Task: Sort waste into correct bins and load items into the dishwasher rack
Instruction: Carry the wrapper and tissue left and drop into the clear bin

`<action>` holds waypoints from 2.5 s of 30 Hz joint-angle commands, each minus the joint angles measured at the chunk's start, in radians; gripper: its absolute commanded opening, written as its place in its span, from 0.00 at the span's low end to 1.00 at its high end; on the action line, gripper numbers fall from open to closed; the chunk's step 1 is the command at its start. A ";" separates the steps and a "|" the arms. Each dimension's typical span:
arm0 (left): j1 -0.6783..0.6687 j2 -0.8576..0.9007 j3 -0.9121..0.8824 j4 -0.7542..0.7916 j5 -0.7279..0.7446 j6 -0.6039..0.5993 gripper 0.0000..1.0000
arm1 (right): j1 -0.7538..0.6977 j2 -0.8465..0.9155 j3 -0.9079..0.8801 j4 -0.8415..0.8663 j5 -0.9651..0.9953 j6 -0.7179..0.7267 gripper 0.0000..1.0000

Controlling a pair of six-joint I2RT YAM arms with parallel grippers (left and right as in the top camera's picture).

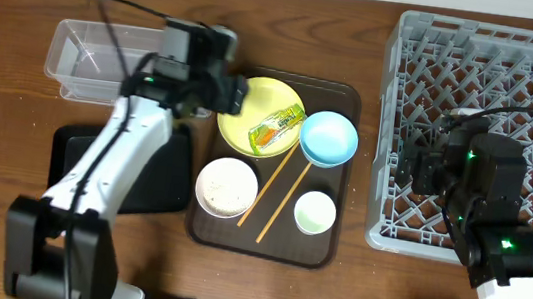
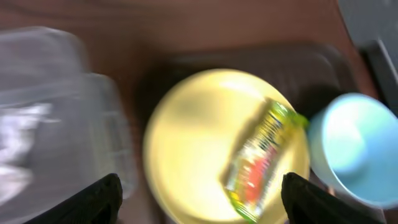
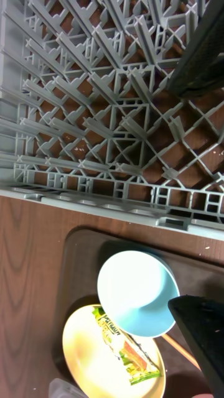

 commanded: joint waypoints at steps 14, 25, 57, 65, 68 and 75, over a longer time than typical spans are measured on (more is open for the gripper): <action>-0.165 0.277 -0.002 0.003 0.042 0.077 0.85 | 0.008 -0.008 0.025 -0.001 -0.005 -0.013 0.99; -0.187 0.333 -0.002 0.013 0.042 0.077 0.51 | 0.008 -0.008 0.025 -0.002 -0.005 -0.013 0.99; 0.009 -0.023 0.011 -0.008 -0.243 0.072 0.06 | 0.008 -0.008 0.025 -0.001 -0.003 -0.013 0.99; 0.194 -0.019 0.010 0.058 -0.269 0.072 0.11 | 0.008 -0.008 0.025 -0.001 -0.004 -0.013 0.99; 0.242 0.001 0.010 0.079 -0.269 0.072 0.28 | 0.008 -0.008 0.025 -0.001 -0.004 -0.013 0.99; 0.268 -0.005 0.010 0.082 -0.268 0.071 0.63 | 0.008 -0.008 0.025 -0.001 -0.004 -0.013 0.99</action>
